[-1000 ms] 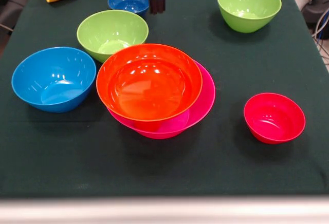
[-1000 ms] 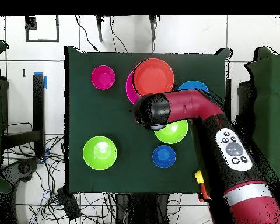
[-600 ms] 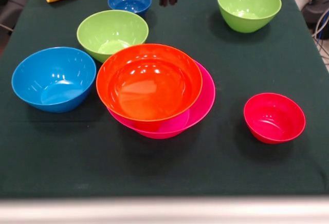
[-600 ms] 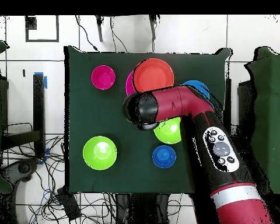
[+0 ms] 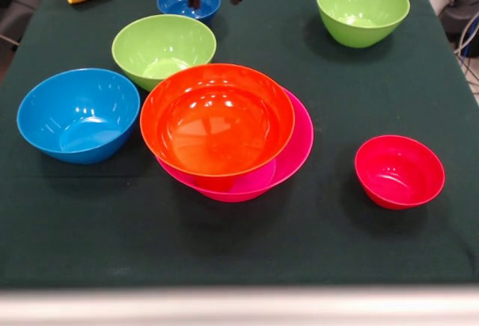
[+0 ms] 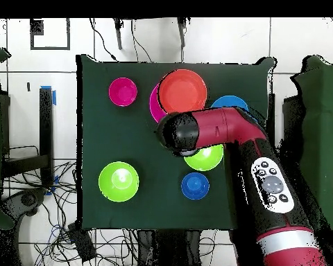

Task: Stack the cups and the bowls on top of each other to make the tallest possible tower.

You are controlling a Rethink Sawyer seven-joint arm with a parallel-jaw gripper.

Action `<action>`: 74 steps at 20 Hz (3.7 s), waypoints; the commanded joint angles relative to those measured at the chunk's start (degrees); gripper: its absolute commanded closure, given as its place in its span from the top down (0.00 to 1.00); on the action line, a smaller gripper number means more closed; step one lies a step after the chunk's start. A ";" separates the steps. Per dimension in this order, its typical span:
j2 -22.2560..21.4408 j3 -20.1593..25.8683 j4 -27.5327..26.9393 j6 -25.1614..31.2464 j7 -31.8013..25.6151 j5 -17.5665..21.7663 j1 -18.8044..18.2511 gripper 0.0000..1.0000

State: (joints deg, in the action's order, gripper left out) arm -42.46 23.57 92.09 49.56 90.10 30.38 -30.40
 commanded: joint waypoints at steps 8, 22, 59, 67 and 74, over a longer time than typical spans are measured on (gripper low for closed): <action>7.81 -7.38 5.02 -16.46 10.18 3.11 1.45 1.00; 13.17 -7.76 5.84 -20.38 8.34 -2.55 0.18 1.00; 23.46 -17.92 -2.29 -30.38 10.30 -5.14 6.58 0.00; 22.92 -17.75 -2.13 -29.34 8.68 -5.95 6.61 0.00; 21.52 -18.60 -3.39 -25.69 7.20 -6.07 8.13 0.00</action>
State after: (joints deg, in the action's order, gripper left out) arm -25.92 3.63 91.63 24.83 90.11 24.98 -23.80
